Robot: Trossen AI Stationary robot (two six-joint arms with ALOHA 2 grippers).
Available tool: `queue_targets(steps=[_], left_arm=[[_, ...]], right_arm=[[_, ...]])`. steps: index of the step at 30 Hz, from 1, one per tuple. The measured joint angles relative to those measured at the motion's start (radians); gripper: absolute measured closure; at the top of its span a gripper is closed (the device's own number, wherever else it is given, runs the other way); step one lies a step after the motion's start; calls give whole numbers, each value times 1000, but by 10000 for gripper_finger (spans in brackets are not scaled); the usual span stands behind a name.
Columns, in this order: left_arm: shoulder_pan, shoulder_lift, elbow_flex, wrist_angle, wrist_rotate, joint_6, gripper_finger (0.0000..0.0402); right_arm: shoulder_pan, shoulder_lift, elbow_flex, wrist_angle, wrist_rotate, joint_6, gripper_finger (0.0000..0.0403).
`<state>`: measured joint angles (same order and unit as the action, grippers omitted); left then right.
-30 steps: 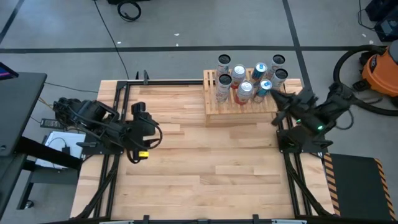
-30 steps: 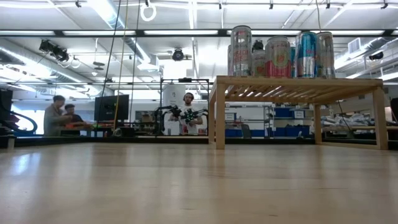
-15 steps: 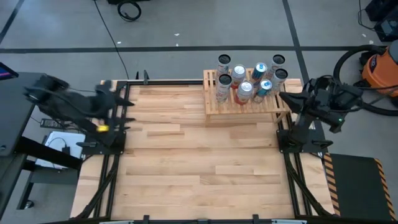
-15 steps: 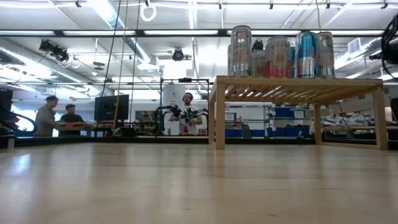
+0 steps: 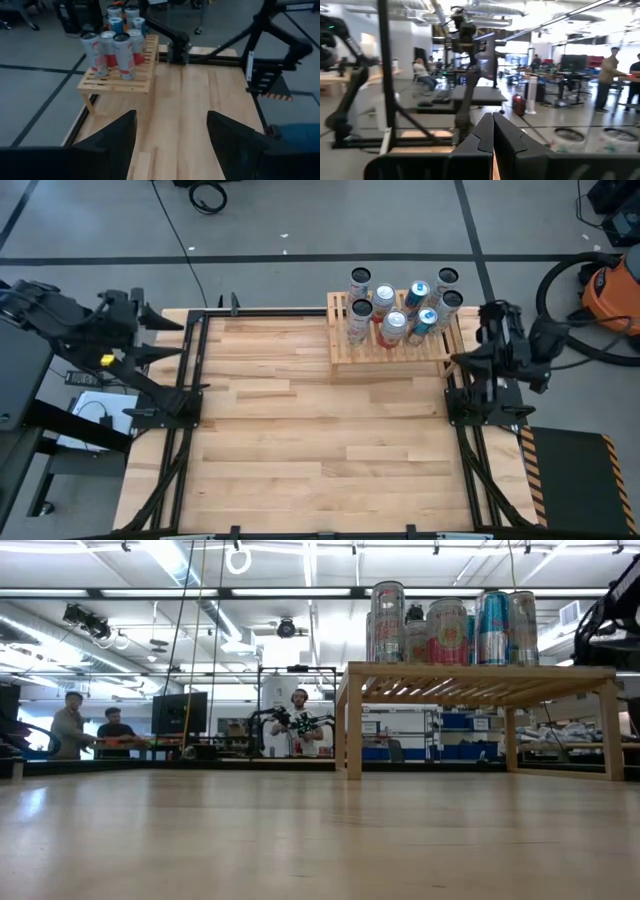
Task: Place canned beverage on shelf
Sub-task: Return to Home Position
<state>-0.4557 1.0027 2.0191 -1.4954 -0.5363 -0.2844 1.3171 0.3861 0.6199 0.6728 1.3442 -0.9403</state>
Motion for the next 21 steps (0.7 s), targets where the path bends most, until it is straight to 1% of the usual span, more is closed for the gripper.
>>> queue_targets(steps=[2, 5, 8, 11, 14, 16, 20, 21], left_arm=[[0, -8, -34, 17, 21, 12, 159], [0, -49, -147, 73, 49, 34, 159], [0, -119, -312, 177, 58, 34, 159], [0, -196, -481, 285, 107, 33, 159], [-1, -267, -644, 428, 115, 29, 159], [0, -313, -758, 535, 118, 30, 159], [0, -378, -981, 705, 131, 30, 159], [0, -392, -1036, 748, 131, 31, 159]], right_arm=[[19, -19, -42, 0, -1, 26, 396], [41, -41, -105, 1, -4, 73, 396], [54, -53, -161, 2, -17, 131, 396], [60, -56, -205, 5, -57, 180, 395], [60, -55, -243, 5, -74, 226, 393], [60, -55, -260, 5, -25, 260, 390], [60, -55, -271, 6, 174, 303, 381], [61, -55, -271, 5, 214, 335, 380]])
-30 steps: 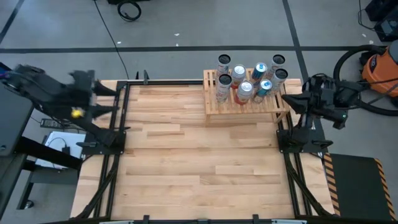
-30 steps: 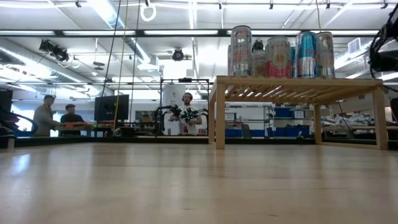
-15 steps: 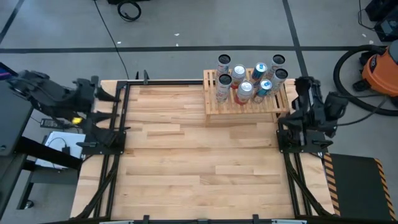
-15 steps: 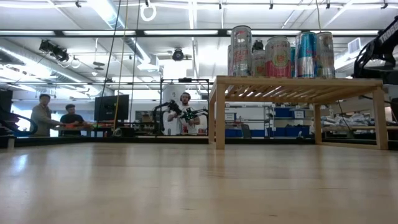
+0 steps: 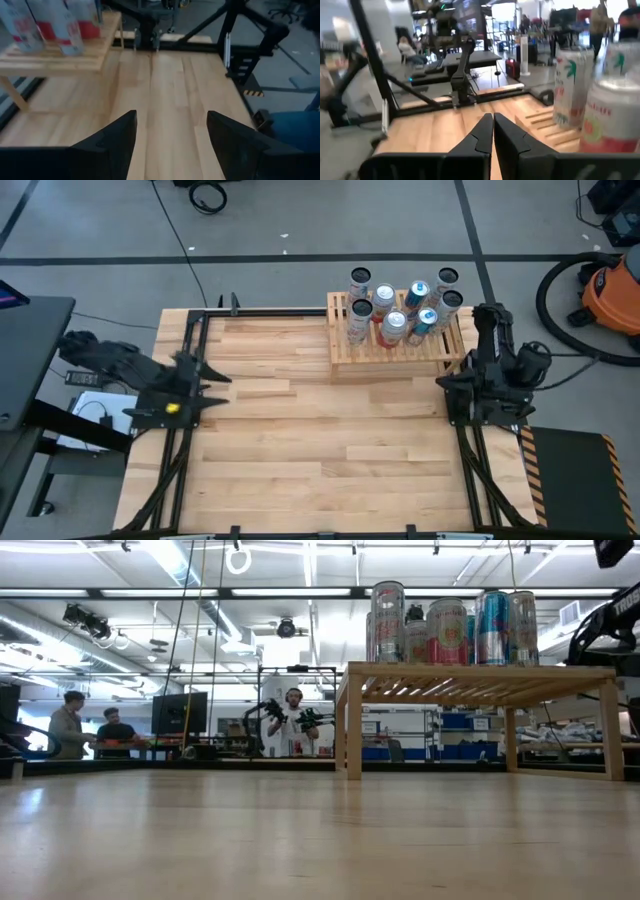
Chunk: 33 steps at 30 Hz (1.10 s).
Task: Place canned beverage on shelf
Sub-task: Return to Home Position
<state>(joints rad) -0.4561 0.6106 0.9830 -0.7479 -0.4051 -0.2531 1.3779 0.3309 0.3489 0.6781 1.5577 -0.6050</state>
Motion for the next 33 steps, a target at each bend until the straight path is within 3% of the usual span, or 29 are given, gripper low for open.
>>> queue_targets(steps=[2, 8, 15, 18, 24, 33], left_arm=[[0, -22, -106, 89, 0, 3, 159], [0, -64, -377, 380, 1, 2, 159], [-19, -70, -579, 658, 12, 12, 159], [-38, -70, -637, 730, 19, 24, 159], [-79, -70, -772, 945, 184, 131, 159], [-92, -70, -924, 1091, 229, 131, 159]], right_arm=[[0, 0, -4, 1, 3, 72, 379], [21, 10, -7, -67, -183, 152, 380], [42, 9, -113, -87, -666, 247, 380], [43, 10, -162, -81, -824, 253, 380], [41, 10, -240, -62, -970, 324, 378], [6, 9, -343, 37, -1185, 383, 378]])
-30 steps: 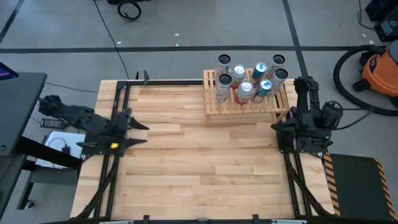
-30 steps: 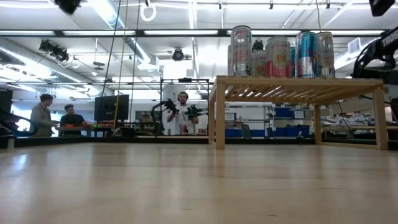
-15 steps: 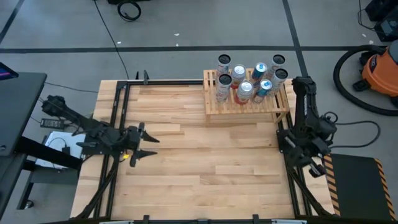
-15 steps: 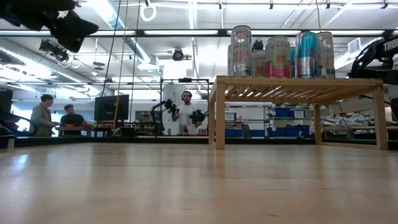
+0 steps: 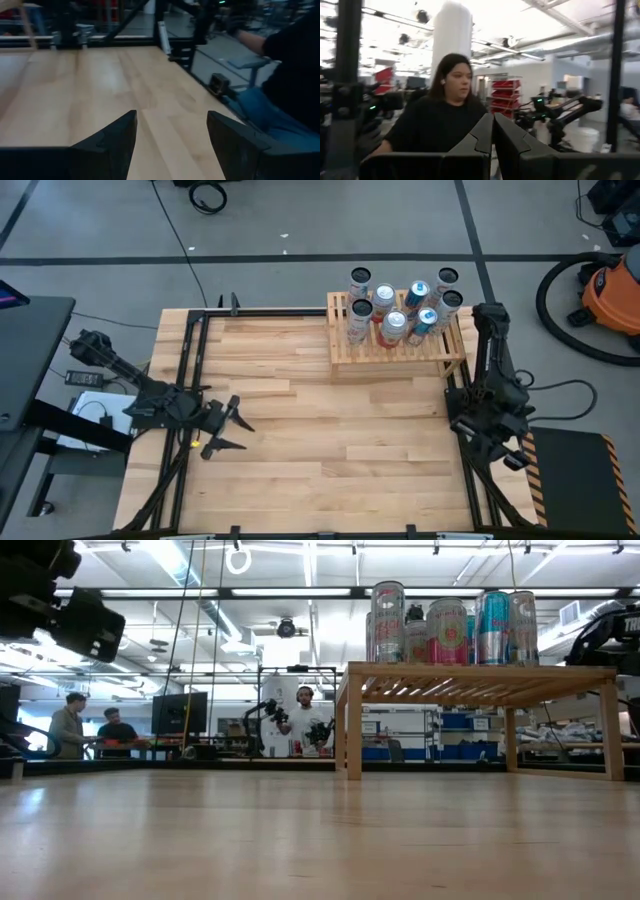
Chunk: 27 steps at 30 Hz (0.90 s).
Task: Place canned beverage on shelf
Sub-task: Return to Home Position
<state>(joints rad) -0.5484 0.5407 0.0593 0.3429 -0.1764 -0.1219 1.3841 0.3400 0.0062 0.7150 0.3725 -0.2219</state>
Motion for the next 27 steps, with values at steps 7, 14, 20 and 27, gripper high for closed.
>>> queue_targets(steps=[7, 14, 20, 27], left_arm=[[0, 0, -36, 49, 107, 4, 159], [0, 2, -36, 47, 135, 45, 159], [0, 2, -36, 47, 202, 57, 159], [0, 2, -35, 46, 343, 104, 159]], right_arm=[[-29, 0, 0, -37, -107, 78, 379], [-40, 0, 0, -91, -244, 158, 378], [-40, 0, 0, -168, -297, 207, 378], [-41, 0, 0, -294, -296, 191, 378]])
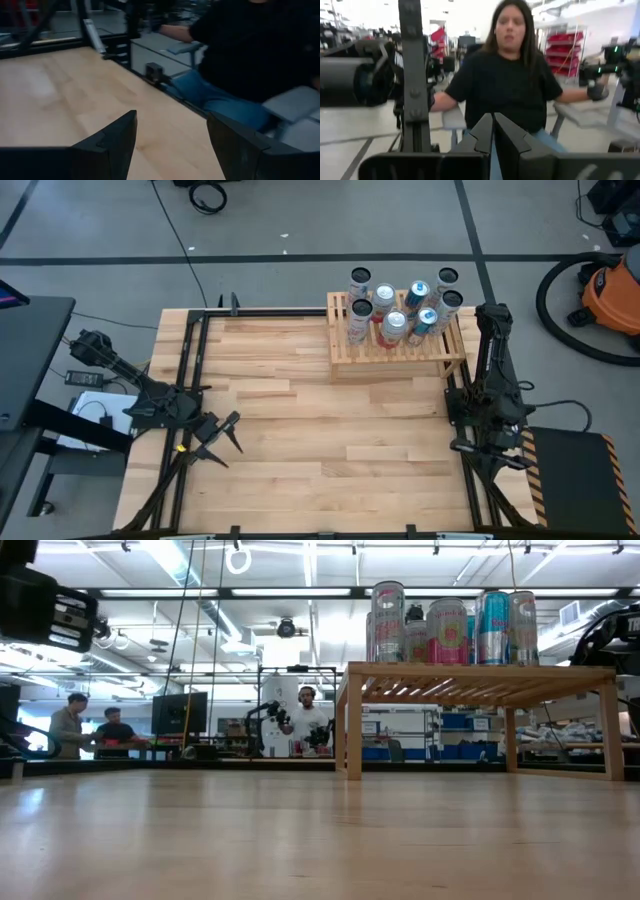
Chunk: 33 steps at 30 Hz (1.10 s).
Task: Place canned beverage on shelf
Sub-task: Return to Home Position
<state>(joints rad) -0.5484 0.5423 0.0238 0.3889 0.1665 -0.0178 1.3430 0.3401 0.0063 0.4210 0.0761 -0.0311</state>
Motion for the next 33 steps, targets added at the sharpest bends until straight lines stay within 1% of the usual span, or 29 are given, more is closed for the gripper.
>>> queue_targets(steps=[4, 10, 17, 19, 23, 26, 27, 31, 33], left_arm=[[0, 0, 0, -3, 70, 3, 159], [0, 0, 0, -5, 74, -23, 159], [0, 1, 0, -32, 74, -37, 159], [0, 1, 1, -45, 74, -94, 159], [0, 1, 1, -58, 74, -263, 159], [0, 1, 1, -58, 59, -304, 159], [0, 1, 1, -58, 57, -282, 159], [0, 1, 1, -58, 55, -99, 159], [0, 1, 1, -57, 55, -72, 159]], right_arm=[[0, 0, 0, -70, 0, 46, 378], [0, 0, 0, -110, 0, 58, 376], [0, 0, 0, -109, 0, 56, 378], [0, 0, 0, -109, 0, 55, 377], [0, 0, 0, -109, 0, 55, 376], [0, 0, 0, -109, 0, 55, 377], [0, 0, 0, -109, 0, 55, 377], [0, 0, 0, -109, 0, 55, 378], [0, 0, 0, -109, 0, 55, 377]])
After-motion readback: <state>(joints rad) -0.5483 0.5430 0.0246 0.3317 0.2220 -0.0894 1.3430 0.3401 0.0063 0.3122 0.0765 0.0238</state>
